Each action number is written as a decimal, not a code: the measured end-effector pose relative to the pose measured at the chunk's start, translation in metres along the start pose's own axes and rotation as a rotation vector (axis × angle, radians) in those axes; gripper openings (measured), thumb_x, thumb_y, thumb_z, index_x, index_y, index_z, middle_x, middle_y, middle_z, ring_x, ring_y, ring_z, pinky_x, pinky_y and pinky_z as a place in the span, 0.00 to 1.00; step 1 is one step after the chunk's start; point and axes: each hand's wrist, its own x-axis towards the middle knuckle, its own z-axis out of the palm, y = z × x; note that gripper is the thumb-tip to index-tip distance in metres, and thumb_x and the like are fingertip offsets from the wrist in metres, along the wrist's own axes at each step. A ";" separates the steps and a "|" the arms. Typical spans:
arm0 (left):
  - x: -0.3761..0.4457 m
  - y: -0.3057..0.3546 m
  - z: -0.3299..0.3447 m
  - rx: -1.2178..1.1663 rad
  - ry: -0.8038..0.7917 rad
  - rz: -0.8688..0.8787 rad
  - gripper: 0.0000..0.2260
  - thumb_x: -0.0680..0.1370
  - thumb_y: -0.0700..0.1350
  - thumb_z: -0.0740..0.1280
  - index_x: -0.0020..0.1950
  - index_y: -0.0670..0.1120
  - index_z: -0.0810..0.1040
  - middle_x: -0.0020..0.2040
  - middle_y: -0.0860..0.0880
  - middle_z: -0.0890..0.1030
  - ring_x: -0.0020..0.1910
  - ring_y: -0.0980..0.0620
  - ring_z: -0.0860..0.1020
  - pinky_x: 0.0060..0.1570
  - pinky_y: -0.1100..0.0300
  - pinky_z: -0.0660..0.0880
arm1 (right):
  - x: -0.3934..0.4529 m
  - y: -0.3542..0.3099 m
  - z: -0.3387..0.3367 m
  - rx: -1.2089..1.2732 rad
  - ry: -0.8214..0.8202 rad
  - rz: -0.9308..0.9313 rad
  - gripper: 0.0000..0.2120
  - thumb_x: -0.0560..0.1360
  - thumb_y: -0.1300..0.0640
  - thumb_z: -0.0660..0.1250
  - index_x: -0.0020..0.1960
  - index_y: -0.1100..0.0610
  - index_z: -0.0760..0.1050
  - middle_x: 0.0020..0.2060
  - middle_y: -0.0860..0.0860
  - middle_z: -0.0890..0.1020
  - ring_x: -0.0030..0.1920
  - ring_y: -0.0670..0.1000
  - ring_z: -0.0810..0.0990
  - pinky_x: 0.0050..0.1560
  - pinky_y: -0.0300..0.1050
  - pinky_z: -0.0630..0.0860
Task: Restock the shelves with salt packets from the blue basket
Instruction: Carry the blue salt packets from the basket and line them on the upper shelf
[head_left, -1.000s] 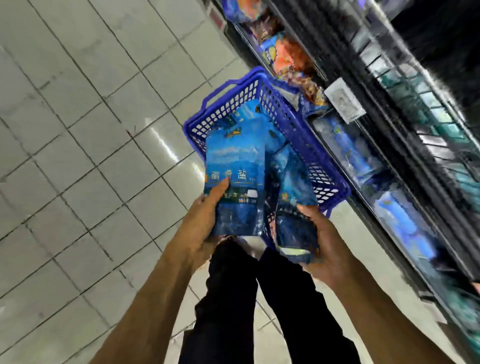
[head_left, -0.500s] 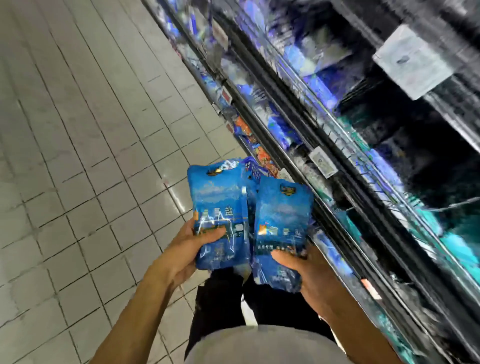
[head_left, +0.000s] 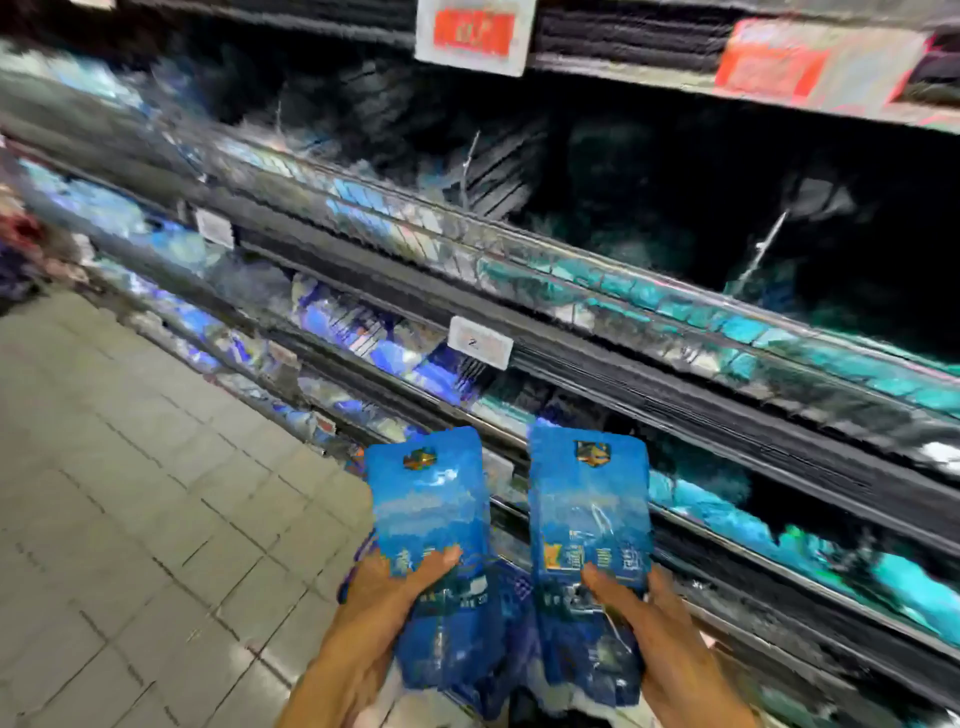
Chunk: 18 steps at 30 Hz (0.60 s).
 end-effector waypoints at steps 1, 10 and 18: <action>0.005 0.005 0.008 0.053 -0.052 -0.002 0.28 0.60 0.49 0.84 0.58 0.47 0.84 0.56 0.42 0.86 0.56 0.40 0.84 0.62 0.38 0.77 | -0.007 -0.001 -0.006 0.026 0.038 -0.025 0.21 0.53 0.53 0.80 0.46 0.54 0.86 0.47 0.57 0.88 0.46 0.53 0.88 0.63 0.59 0.76; 0.004 0.010 0.101 0.480 -0.531 -0.060 0.33 0.59 0.64 0.82 0.59 0.52 0.82 0.57 0.52 0.86 0.57 0.52 0.83 0.65 0.48 0.75 | -0.110 0.028 -0.064 0.175 0.503 -0.180 0.41 0.52 0.39 0.84 0.61 0.52 0.79 0.54 0.52 0.87 0.54 0.56 0.86 0.61 0.58 0.79; -0.062 -0.043 0.198 0.664 -0.904 -0.121 0.26 0.58 0.60 0.82 0.53 0.50 0.86 0.56 0.45 0.86 0.56 0.42 0.84 0.64 0.38 0.76 | -0.228 0.065 -0.113 0.336 0.884 -0.403 0.18 0.62 0.44 0.80 0.50 0.47 0.85 0.49 0.55 0.88 0.46 0.56 0.88 0.39 0.44 0.82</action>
